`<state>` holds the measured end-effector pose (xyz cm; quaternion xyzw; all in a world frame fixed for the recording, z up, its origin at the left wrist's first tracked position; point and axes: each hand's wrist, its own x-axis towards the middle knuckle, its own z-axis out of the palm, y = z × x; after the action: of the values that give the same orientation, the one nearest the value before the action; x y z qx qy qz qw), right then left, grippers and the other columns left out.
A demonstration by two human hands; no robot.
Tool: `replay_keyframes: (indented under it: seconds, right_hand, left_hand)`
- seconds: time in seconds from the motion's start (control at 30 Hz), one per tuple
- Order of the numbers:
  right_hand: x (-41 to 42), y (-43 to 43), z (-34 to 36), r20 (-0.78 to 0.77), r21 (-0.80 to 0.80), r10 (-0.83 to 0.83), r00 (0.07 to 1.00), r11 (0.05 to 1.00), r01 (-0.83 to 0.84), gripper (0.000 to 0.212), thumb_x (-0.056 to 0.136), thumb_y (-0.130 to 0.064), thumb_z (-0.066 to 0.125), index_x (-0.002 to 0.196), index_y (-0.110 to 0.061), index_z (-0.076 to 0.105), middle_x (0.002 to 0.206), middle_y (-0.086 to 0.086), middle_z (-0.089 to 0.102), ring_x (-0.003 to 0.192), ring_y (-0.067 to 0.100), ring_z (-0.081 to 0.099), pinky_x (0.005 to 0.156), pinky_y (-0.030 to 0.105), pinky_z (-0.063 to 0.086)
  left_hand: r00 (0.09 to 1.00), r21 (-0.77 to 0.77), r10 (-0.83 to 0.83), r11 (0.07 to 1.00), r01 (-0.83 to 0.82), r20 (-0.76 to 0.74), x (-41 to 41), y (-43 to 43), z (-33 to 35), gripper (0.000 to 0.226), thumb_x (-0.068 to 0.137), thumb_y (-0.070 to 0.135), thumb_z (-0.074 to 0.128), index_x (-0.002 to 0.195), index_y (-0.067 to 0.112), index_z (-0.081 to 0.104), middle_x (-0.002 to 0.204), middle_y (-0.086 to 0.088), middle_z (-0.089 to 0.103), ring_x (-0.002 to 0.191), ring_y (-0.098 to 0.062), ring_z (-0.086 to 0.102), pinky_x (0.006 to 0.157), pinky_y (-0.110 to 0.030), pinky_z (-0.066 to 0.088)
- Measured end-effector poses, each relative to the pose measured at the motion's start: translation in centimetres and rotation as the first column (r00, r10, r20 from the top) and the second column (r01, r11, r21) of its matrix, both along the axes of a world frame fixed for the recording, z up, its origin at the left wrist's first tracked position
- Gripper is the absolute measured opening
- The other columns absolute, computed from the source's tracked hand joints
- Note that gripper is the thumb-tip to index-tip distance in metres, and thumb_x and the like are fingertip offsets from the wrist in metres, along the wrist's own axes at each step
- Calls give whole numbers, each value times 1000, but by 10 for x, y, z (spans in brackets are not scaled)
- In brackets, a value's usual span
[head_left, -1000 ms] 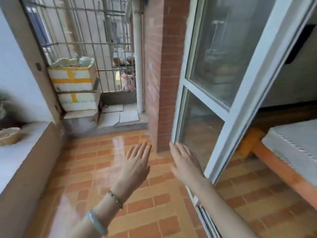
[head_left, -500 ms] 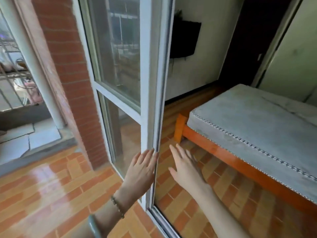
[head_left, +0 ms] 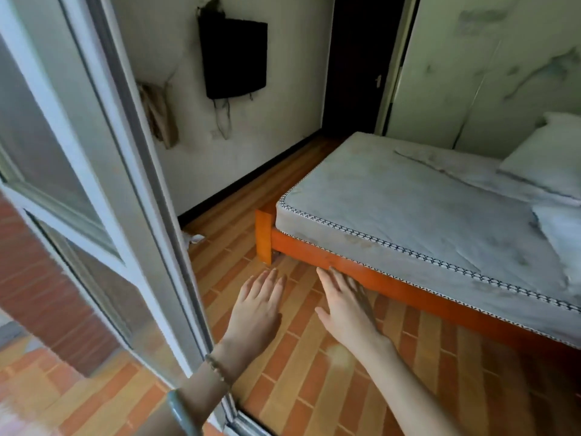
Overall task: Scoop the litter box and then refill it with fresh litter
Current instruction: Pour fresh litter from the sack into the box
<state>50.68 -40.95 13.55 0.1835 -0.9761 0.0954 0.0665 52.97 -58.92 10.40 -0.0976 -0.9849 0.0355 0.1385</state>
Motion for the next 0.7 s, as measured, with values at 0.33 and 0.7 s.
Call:
replay_keyframes:
  seconds: [0.33,0.7]
  right_hand:
    - [-156,13,-12,-17,-51,-20,1000,999,19,69,88,-30,60,146,-17,25,150,9,31,136,28,32,111,38,26]
    - [-327,-1,7,-26,-39,60,998,997,-61,65,84,-24,65,141,-14,35,143,11,41,127,29,43,105,39,36]
  left_hand:
    - [999,32,-49,998,49,14,-169,19,-10,91,41,26,87,125,6,58,127,-14,59,114,-29,58,91,-45,48]
    - [999,16,46,999,-46,18,-324,8,7,84,43,29,89,119,4,63,122,-16,62,107,-31,62,87,-45,51]
